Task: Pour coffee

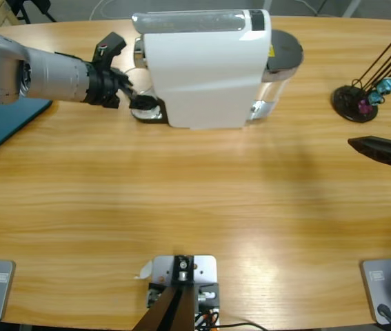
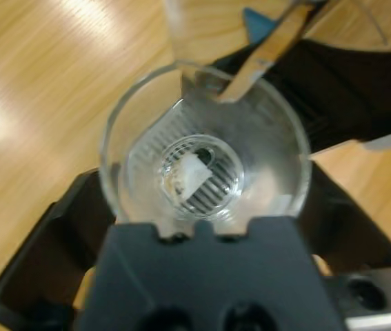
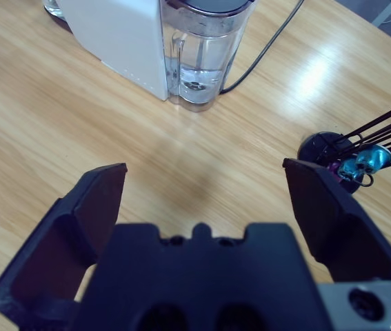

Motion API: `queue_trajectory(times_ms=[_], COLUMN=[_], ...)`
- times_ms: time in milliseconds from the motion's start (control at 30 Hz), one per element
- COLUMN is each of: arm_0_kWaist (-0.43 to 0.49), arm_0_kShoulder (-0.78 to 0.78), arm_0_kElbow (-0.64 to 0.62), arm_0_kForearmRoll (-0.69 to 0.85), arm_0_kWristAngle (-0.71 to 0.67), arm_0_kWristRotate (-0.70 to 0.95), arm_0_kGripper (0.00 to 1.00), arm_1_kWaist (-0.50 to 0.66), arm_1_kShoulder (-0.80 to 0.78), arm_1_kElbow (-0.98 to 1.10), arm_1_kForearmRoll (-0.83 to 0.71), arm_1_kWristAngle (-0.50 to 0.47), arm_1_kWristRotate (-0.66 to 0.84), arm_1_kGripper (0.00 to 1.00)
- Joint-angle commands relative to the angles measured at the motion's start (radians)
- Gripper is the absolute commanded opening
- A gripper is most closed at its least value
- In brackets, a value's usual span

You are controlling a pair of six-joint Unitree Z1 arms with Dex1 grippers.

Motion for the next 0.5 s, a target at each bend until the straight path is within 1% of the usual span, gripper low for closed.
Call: queue_trajectory(times_ms=[33, 133, 333, 500], arm_0_kWaist=[-0.017, -0.008, 0.005, 0.015], arm_0_kShoulder=[0.02, -0.011, -0.146, -0.244], arm_0_kElbow=[0.018, 0.026, 0.02, 0.016], arm_0_kForearmRoll=[0.026, 0.041, 0.123, 0.233], arm_0_kWristAngle=[0.028, 0.029, 0.038, 0.032], arm_0_kWristRotate=[-0.006, -0.004, -0.002, -0.002], arm_0_kGripper=[0.996, 0.996, 0.996, 0.996], arm_1_kWaist=[-0.01, -0.01, -0.01, -0.01], arm_1_kShoulder=[-0.008, 0.0, 0.009, 0.012], arm_1_kElbow=[0.036, 0.036, 0.038, 0.035], arm_1_kForearmRoll=[-0.006, -0.011, -0.012, -0.007], arm_1_kWristAngle=[-0.015, -0.013, -0.003, 0.008], arm_1_kWristRotate=[0.012, 0.012, 0.012, 0.012], arm_1_kGripper=[0.973, 0.973, 0.973, 0.973])
